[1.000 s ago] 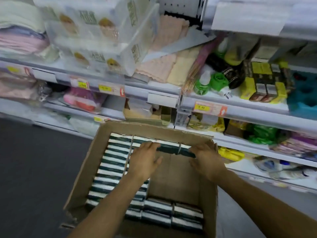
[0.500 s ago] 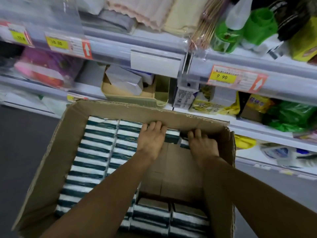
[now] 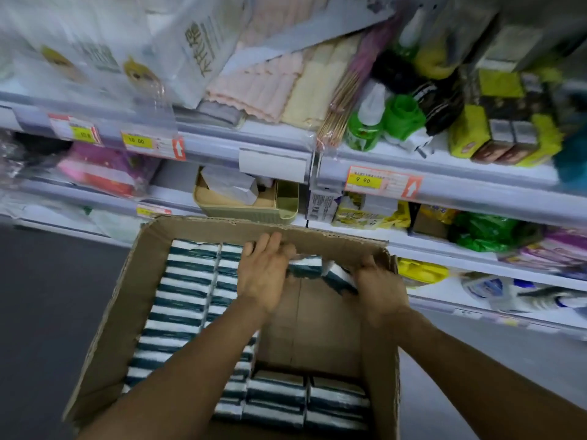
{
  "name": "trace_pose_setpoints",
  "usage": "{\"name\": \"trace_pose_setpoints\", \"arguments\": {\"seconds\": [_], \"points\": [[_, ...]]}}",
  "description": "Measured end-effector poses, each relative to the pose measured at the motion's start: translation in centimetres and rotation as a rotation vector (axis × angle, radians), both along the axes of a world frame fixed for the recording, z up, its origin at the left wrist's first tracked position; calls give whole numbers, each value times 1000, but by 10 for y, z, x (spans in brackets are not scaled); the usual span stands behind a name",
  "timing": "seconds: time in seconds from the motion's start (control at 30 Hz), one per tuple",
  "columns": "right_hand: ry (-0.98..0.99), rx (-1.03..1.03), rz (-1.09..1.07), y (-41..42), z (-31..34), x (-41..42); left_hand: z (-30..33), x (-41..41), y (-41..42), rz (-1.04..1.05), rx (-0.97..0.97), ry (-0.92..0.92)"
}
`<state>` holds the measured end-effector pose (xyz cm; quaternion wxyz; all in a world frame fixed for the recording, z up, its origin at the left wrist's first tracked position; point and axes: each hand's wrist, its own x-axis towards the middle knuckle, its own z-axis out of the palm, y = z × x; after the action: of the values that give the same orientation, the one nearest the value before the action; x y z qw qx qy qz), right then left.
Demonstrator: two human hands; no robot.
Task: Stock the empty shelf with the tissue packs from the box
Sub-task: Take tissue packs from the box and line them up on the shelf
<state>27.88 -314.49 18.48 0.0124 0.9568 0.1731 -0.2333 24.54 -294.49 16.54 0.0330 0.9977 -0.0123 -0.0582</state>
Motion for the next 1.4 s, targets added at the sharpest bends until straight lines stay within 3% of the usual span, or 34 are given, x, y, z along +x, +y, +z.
{"name": "trace_pose_setpoints", "arguments": {"seconds": [0.1,0.2,0.27,0.33,0.63,1.03,1.23,1.4], "points": [[-21,193,-80,-10,39,-8,49,-11,8,195,-204,3],[29,503,-276,-18,80,-13,87,-16,13,443,-666,135],[-22,654,-359,-27,109,-15,116,-19,14,478,-897,97],[-81,778,-385,-37,137,-16,147,-20,11,431,-988,38],[-222,1058,-311,-85,270,-6,277,-6,-26,238,-1060,-113],[-468,1194,-223,-187,393,27,402,43,-116,67,-1086,-279],[-584,1122,-232,-251,447,78,438,81,-177,65,-1110,-357],[-640,745,-74,-263,453,126,438,101,-206,125,-1132,-360]]}}
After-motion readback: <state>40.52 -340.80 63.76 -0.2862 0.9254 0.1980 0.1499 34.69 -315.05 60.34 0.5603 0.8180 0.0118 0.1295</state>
